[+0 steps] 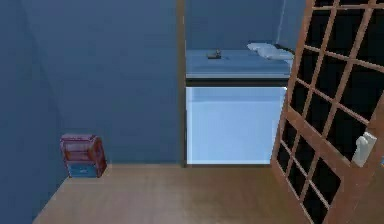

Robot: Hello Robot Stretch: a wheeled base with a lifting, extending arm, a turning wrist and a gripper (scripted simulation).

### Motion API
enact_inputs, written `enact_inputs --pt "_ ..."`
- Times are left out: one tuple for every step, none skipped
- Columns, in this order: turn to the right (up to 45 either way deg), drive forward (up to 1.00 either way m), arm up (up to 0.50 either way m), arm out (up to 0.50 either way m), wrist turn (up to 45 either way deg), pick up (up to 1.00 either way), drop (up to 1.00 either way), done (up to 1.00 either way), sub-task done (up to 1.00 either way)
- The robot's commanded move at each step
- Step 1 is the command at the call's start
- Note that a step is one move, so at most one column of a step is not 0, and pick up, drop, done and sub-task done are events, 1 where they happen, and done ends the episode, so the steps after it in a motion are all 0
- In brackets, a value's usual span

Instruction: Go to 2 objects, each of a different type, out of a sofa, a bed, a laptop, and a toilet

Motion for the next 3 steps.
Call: enact_inputs --pt "-45.0 0.00 0.00 0.00 0.0 0.00 0.00 0.00 0.00" --pt "-45.0 0.00 0.00 0.00 0.0 0.00 0.00 0.00 0.00" --pt "-45.0 0.00 0.00 0.00 0.0 0.00 0.00 0.00 0.00"
